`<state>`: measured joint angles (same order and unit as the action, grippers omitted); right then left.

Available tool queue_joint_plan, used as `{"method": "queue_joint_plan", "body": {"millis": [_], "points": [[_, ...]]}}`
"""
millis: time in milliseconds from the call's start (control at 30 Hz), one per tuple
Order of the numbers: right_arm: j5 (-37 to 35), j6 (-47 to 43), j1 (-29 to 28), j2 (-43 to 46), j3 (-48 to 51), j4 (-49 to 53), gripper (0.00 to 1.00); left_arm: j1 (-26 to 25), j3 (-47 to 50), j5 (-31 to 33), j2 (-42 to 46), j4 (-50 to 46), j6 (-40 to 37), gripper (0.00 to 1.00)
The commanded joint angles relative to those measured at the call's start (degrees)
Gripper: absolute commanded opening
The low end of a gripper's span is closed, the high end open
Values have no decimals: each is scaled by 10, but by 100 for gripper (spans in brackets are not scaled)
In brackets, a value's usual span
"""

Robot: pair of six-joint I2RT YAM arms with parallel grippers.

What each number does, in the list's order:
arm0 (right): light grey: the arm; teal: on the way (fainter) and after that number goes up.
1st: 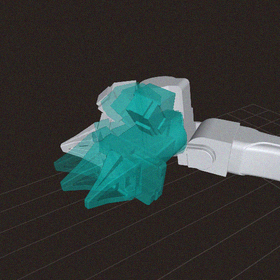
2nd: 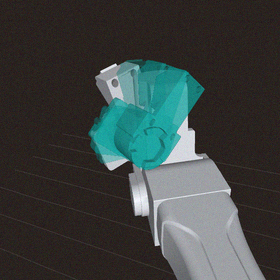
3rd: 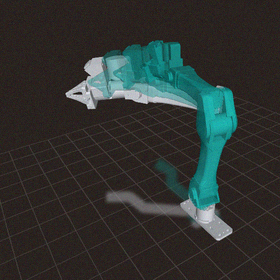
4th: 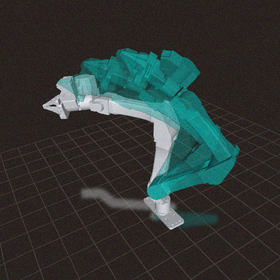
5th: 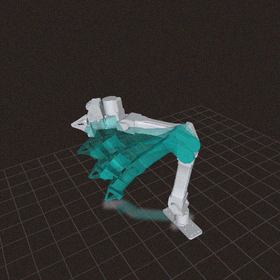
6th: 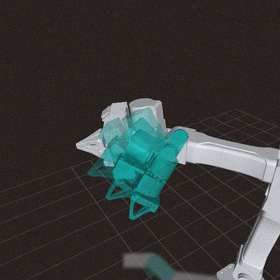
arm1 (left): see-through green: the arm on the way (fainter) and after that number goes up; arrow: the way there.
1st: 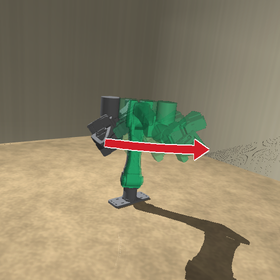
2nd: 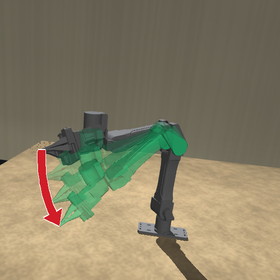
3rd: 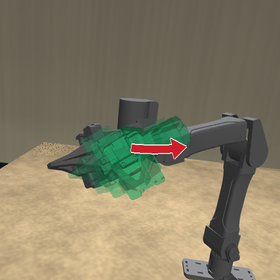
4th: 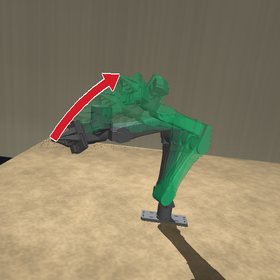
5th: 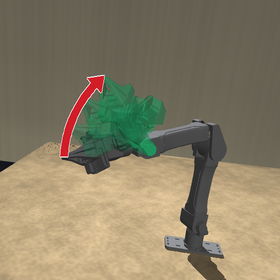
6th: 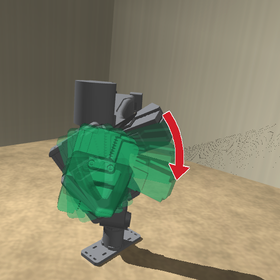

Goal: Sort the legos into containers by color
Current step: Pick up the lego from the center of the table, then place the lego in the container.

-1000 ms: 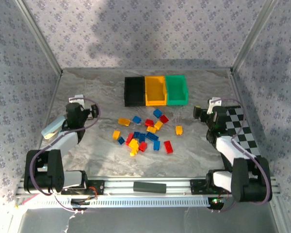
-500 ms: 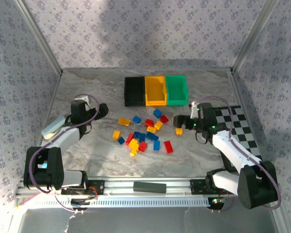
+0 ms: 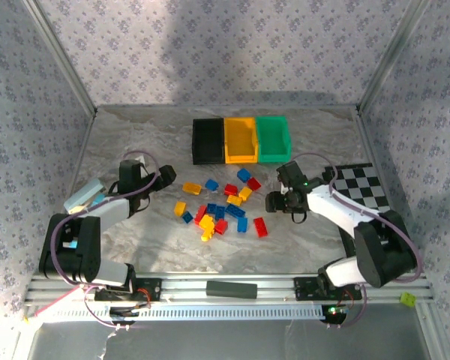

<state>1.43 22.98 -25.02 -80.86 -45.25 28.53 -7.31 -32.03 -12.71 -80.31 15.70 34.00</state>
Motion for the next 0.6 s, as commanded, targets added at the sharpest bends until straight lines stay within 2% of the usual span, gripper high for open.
{"method": "queue_joint_plan", "body": {"millis": [0, 33, 133, 267, 433, 567], "points": [[-15, 7, -5, -34, -34, 4, 68, -4, 3, -12, 7, 21, 11, 100], [-22, 5, -5, -48, -42, 7, 65, -4, 5, -10, 11, 21, 10, 100], [-34, -4, -6, -90, -70, 24, 45, -4, 5, -9, 15, 18, 9, 100], [-64, -8, -13, -114, -93, 42, 32, -4, 4, -7, 18, 14, 6, 100], [-68, -14, -12, -96, -121, 51, 28, -4, 5, -5, 19, 14, 6, 100], [-51, -39, 15, -102, -199, 78, 28, -4, 6, -4, 20, 14, 6, 100]]}}
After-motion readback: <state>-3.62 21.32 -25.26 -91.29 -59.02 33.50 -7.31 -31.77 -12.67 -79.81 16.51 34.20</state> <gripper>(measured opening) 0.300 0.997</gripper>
